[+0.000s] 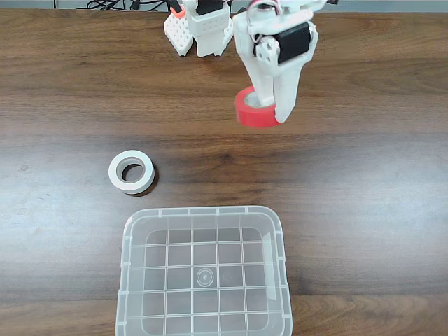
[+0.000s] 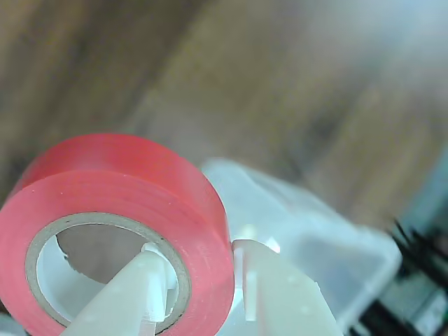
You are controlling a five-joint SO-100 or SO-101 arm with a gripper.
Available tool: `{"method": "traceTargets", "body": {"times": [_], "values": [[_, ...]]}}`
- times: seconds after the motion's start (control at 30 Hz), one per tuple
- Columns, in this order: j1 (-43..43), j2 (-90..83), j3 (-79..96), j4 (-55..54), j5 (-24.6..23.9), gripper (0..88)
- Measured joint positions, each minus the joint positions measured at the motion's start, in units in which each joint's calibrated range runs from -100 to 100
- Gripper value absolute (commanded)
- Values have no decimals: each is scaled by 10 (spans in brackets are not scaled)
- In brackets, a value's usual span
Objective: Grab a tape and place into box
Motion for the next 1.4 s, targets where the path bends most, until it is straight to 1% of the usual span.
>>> {"method": "traceTargets", "body": {"times": [0.23,0.53,0.73,1.07,1.2,1.33,1.4], "values": [[85,13,-101,-35,18,53],[143,169,-217,-95,21,53],[153,304,-328,-118,19,53],[153,533,-548,-118,19,53],[153,589,-603,-118,19,53],[153,612,-621,-118,19,56],[153,614,-622,-118,19,92]]}}
